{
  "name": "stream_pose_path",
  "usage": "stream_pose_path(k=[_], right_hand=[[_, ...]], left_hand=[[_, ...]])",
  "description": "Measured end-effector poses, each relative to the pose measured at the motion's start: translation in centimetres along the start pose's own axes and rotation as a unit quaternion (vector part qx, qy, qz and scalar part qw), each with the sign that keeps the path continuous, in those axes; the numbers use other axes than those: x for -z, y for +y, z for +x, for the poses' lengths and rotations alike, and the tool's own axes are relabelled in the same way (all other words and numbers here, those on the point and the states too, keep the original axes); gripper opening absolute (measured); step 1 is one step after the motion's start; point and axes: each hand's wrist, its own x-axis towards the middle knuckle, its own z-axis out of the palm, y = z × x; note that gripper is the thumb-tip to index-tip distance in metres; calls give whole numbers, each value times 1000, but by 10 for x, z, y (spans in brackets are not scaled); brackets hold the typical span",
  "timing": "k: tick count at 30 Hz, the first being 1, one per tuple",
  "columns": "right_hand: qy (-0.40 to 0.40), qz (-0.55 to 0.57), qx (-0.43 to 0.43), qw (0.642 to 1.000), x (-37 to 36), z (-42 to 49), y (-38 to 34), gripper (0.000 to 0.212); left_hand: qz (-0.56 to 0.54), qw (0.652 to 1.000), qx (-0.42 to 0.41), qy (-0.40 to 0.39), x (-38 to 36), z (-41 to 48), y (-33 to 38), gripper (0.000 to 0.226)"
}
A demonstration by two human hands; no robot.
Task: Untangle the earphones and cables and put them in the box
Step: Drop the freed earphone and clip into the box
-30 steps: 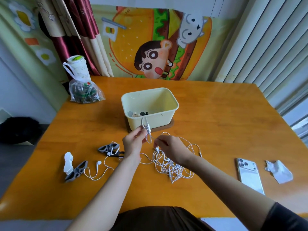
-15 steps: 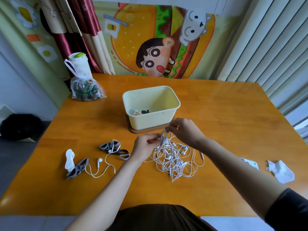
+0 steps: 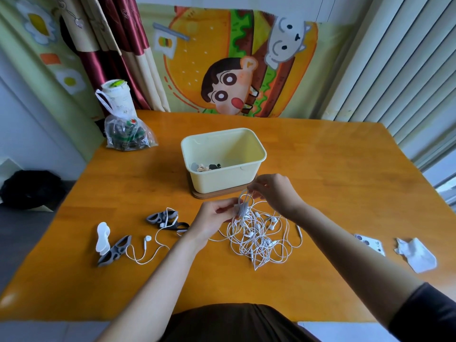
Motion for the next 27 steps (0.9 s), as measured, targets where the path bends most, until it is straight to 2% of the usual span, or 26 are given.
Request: stream_pose_path(k=[5,10,16,22,27], right_hand=[[-45,141,-71,986,1,1,-3,28],[-43,184,-116,975,-15,-5,-7,34],[-21,151,-109,982,-35,-15,-4,38],[-53,90,-120,987,-44,-20,3,34],[-76,18,-72,994,-51,-32,1,27]], left_hand=[[-107,994,-16,-9,-5,5,7,25],[-210,978,-7,17,-10,11,16,30],[-309,948,40,69,-11,12,8,26],[-375,920,49,99,-8,15,6,24],[-377,905,61,187,-7,16,9,20]])
